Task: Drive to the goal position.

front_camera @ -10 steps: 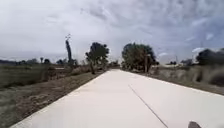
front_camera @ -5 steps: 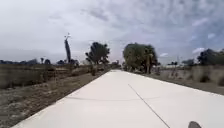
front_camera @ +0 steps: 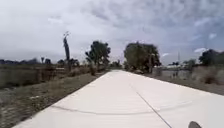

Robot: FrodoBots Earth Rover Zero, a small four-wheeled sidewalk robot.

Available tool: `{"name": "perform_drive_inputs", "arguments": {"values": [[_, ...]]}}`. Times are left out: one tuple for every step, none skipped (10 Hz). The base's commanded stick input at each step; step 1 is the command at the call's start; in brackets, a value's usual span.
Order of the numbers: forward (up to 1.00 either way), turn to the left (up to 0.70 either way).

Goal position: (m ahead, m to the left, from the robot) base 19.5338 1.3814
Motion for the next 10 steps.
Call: {"name": "perform_drive_inputs", "arguments": {"values": [[1.00, -0.27], [1.00, -0.07], [1.00, 0.00], [1.00, 0.00], [1.00, 0.00], [1.00, 0.00], [1.00, 0.00], [1.00, 0.00], [1.00, 0.00], [1.00, 0.00]]}}
